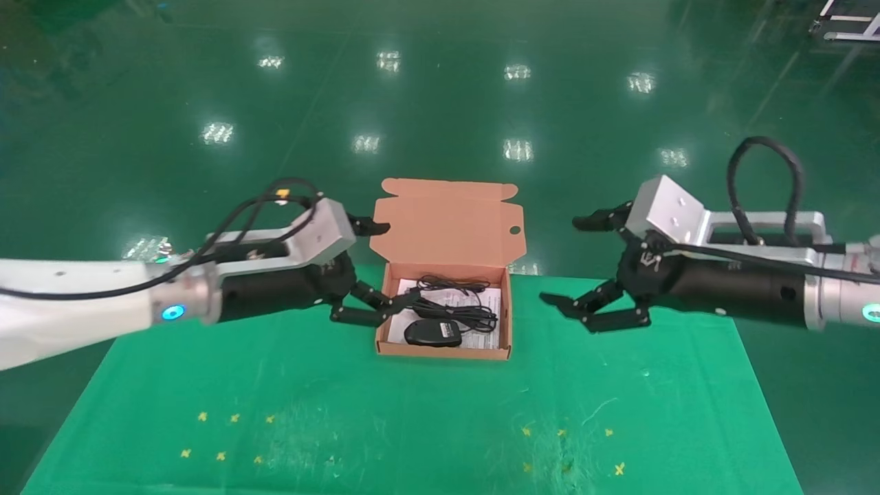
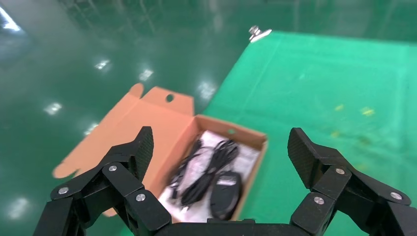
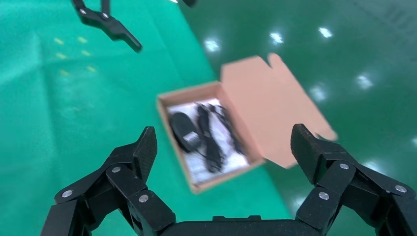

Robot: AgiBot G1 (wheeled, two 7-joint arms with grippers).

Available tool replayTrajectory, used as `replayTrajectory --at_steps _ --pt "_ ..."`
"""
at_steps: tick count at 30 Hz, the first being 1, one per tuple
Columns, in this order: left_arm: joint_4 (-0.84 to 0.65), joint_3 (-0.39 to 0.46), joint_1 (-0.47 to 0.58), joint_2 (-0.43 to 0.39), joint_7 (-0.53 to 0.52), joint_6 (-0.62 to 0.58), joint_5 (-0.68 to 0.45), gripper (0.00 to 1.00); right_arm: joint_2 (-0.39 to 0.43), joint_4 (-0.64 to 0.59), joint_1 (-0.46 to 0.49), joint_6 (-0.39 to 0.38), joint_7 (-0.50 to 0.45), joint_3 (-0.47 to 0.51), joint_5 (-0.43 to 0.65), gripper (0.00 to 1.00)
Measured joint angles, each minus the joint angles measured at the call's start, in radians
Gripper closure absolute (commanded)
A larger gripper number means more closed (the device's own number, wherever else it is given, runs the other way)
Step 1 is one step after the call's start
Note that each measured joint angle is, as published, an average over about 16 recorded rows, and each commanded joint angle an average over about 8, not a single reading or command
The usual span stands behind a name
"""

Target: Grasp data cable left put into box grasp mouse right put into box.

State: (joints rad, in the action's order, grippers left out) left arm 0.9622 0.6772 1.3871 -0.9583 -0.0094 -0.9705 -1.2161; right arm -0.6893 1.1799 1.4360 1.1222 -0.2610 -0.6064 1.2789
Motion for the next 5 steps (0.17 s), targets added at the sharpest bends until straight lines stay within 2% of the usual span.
replayTrajectory --at_steps 5 --pt "0.025 -0.031 -0.024 0.027 -0.014 -0.041 0.038 0.0 0.006 0.008 -0.027 0.028 0.006 0.025 -0.042 0.0"
